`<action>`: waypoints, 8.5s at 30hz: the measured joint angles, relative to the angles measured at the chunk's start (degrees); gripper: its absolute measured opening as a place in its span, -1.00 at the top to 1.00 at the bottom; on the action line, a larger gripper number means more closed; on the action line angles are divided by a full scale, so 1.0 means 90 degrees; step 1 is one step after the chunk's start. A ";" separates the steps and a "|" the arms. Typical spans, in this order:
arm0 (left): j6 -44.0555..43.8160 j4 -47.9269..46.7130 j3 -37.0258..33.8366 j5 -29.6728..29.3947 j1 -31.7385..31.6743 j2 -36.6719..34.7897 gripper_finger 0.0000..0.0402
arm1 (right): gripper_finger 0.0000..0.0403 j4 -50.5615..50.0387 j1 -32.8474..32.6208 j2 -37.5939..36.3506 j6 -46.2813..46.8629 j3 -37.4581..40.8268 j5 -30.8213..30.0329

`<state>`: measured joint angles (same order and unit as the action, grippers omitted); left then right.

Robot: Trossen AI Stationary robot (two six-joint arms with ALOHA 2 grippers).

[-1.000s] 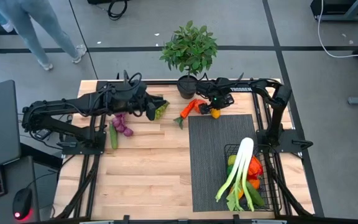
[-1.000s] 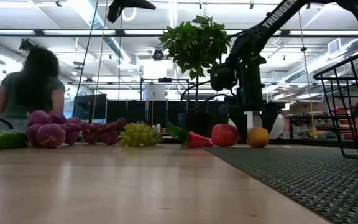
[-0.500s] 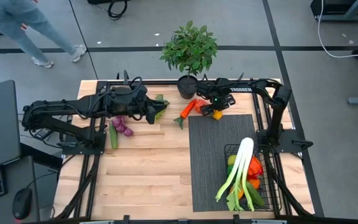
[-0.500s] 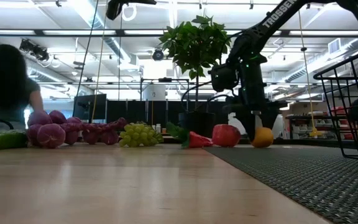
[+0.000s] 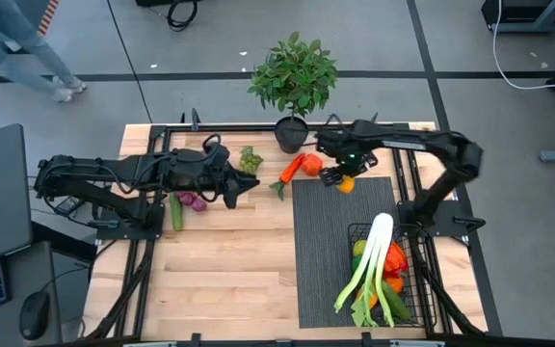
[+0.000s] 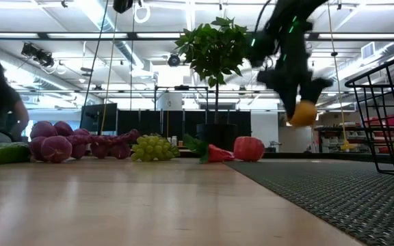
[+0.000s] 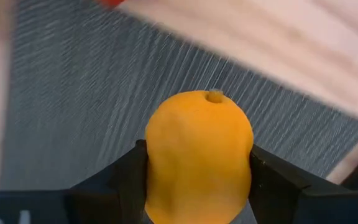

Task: Build produce basket
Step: Put the mango into the black wire basket, then put the carrot into the black wire basket, then put the grapes into the black wire basket

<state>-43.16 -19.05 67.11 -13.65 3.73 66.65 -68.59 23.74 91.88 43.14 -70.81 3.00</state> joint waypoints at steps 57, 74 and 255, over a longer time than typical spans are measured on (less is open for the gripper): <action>0.0238 -0.0092 0.0002 0.0404 0.0320 0.0005 0.36 | -0.98 -0.2328 -0.5875 -0.2881 0.6786 0.0194 0.0515; 0.0131 -0.0609 0.0002 0.0331 -0.0272 0.0003 0.36 | -0.82 0.1000 -0.3488 -0.1661 0.4069 -0.0223 -0.2060; 0.2270 -0.5793 0.0126 0.0426 -0.1245 0.1084 -0.20 | -0.55 0.0156 -0.8187 -0.1371 0.9239 -0.0217 -0.2518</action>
<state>-22.73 -71.19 68.24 -9.82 -7.48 76.41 -67.18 -49.95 79.54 126.29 -72.77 -19.66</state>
